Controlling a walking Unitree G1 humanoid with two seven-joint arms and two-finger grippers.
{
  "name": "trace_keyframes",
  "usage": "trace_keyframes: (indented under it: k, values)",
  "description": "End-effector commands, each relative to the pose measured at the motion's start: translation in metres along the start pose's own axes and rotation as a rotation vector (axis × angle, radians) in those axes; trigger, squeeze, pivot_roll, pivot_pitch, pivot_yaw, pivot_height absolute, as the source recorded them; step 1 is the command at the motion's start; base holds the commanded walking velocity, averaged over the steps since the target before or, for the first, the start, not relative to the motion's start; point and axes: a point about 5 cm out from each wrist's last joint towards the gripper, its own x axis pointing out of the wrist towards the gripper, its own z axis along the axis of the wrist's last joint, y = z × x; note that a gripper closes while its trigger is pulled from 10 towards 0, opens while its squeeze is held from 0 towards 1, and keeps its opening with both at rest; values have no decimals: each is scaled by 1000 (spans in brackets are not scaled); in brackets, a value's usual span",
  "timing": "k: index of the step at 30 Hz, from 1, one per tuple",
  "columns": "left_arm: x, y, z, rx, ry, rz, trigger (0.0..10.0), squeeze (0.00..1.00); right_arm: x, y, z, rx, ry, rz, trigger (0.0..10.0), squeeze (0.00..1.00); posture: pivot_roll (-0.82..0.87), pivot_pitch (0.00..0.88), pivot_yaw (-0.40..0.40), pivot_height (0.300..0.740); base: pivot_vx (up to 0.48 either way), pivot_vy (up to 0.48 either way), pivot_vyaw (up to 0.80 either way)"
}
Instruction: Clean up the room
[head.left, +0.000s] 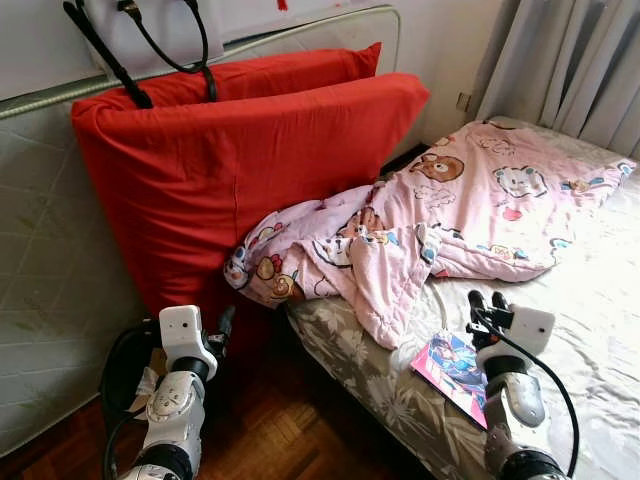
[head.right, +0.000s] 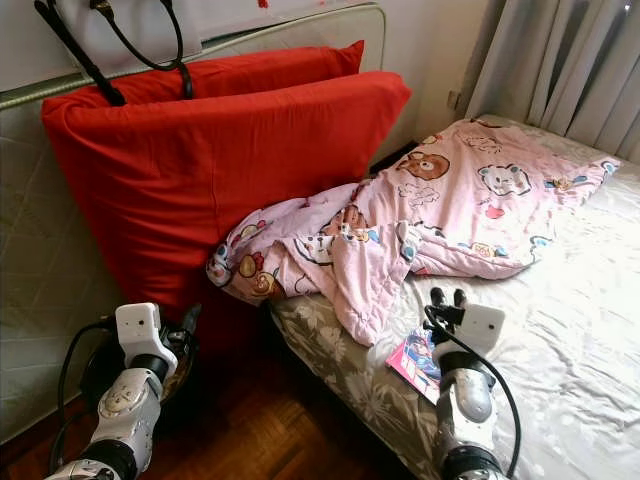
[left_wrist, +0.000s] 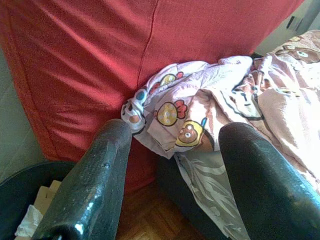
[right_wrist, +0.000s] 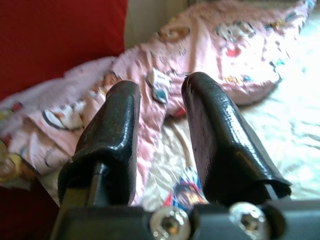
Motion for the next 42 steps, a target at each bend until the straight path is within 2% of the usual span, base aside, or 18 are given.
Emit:
trace_keyframes:
  k: [1,5,6,9,11,12,13,16,17,19,20,21,24,25,30,35,37,42]
  values:
    - [1,-1,0,4,3,-6,10000,0,-5,-3,-8,-14,47,-8,10000,0,4,0,-27,740,0,0,0]
    - [1,-2,0,4,10,-11,10000,0,-6,-2,-10,-26,57,3,10000,0,6,0,-26,740,0,0,0]
    - [-1,-2,-6,1,45,-19,10000,0,-7,-2,-14,-26,88,0,10000,0,9,0,-27,740,0,0,0]
    - [-2,-2,-9,-1,69,-23,10000,0,-8,-2,-17,-24,108,-2,10000,0,11,0,-28,740,0,0,0]
    - [-13,1,-28,-12,178,-4,10000,0,-17,-3,-35,-41,237,-2,10000,0,16,0,-30,740,0,0,0]
    - [-13,1,-28,-12,178,-4,10000,0,-17,-3,-35,-41,237,-2,10000,0,16,0,-30,740,0,0,0]
    - [-17,2,-35,-24,220,6,10000,0,-22,-4,-42,-53,288,-1,10000,0,18,0,-30,740,0,0,0]
    - [-39,3,-65,-13,398,9,10000,0,-48,-5,-75,-62,505,-3,10000,0,24,0,-35,740,0,0,0]
    - [-39,3,-65,-13,398,9,10000,0,-48,-5,-75,-62,505,-3,10000,0,24,0,-35,740,0,0,0]
    - [-61,3,-89,6,534,19,10000,0,-69,-6,-94,-72,630,-25,10000,0,26,0,-41,740,0,0,0]
    - [-79,6,-104,16,615,43,10000,0,-82,-5,-104,-75,693,-38,10000,0,28,0,-42,740,0,0,0]
    - [-79,6,-104,16,615,43,10000,0,-82,-5,-104,-75,693,-38,10000,0,28,0,-42,740,0,0,0]
    - [-99,13,-117,6,686,81,10000,0,-89,-4,-110,-55,725,-64,10000,0,27,0,-43,740,0,0,0]
    - [-110,15,-123,8,722,91,10000,0,-93,-2,-113,-40,738,-72,10000,0,25,0,-44,740,0,0,0]
    - [-116,12,-127,6,742,85,10000,0,-95,-1,-115,-46,763,-68,10000,0,28,0,-47,740,0,0,0]
    - [-117,8,-129,1,746,86,10000,0,-93,-7,-113,-56,775,-92,10000,0,24,0,-47,740,0,0,0]
    - [-114,7,-127,3,736,84,10000,0,-90,-9,-111,-60,775,-104,10000,0,21,0,-48,740,0,0,0]
    - [-109,8,-124,4,720,86,10000,0,-96,-4,-116,-51,786,-111,10000,0,19,0,-49,740,0,0,-591]
